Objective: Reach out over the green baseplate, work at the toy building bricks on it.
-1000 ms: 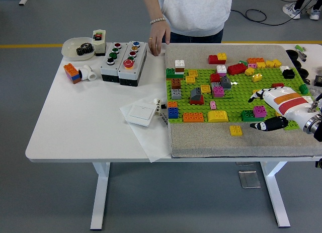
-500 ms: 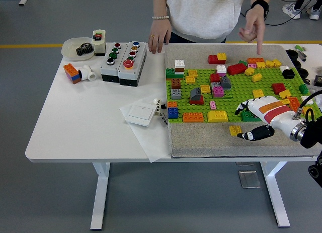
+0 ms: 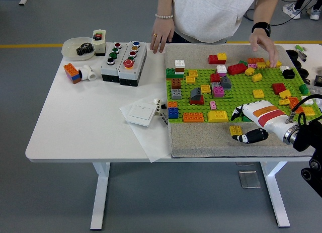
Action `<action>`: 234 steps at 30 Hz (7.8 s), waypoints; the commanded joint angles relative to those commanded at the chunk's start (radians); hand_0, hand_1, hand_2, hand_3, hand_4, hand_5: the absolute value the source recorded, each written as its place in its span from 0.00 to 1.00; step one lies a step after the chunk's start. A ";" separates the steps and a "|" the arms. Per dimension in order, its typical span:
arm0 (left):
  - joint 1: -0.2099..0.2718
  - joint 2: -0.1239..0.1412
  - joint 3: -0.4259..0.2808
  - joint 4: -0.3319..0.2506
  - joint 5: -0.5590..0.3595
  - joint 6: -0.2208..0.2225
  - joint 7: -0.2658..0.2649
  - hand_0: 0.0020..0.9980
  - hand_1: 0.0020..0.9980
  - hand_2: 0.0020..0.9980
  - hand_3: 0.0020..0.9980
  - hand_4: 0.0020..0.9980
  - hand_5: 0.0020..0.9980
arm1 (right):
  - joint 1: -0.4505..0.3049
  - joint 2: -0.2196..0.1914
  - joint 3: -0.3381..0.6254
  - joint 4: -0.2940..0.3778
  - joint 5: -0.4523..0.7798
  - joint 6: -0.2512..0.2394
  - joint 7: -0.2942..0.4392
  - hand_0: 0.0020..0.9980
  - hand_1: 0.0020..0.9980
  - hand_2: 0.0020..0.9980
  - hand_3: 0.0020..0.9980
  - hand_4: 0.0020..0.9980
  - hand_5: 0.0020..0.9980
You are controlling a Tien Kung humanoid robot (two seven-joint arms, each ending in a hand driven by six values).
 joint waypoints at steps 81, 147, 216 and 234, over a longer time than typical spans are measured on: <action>-0.007 0.008 -0.014 -0.005 0.034 0.006 0.008 0.86 0.88 0.88 0.75 0.74 0.65 | 0.072 0.088 -0.030 -0.227 0.009 0.011 -0.003 0.55 0.56 0.61 0.60 0.82 0.25; -0.014 0.013 -0.005 -0.007 0.024 0.009 0.003 0.87 0.88 0.88 0.75 0.74 0.65 | 0.175 0.157 -0.033 -0.226 -0.020 -0.012 -0.017 0.49 0.49 0.54 0.52 0.74 0.25; -0.021 0.020 -0.016 -0.010 0.055 0.013 0.012 0.87 0.88 0.88 0.75 0.74 0.64 | 0.242 0.239 -0.063 -0.403 -0.062 -0.030 -0.004 0.49 0.49 0.55 0.53 0.74 0.22; -0.020 0.020 -0.023 -0.009 0.068 0.014 0.016 0.87 0.88 0.88 0.74 0.74 0.64 | 0.244 0.235 -0.063 -0.415 -0.067 -0.027 0.009 0.51 0.54 0.61 0.59 0.78 0.24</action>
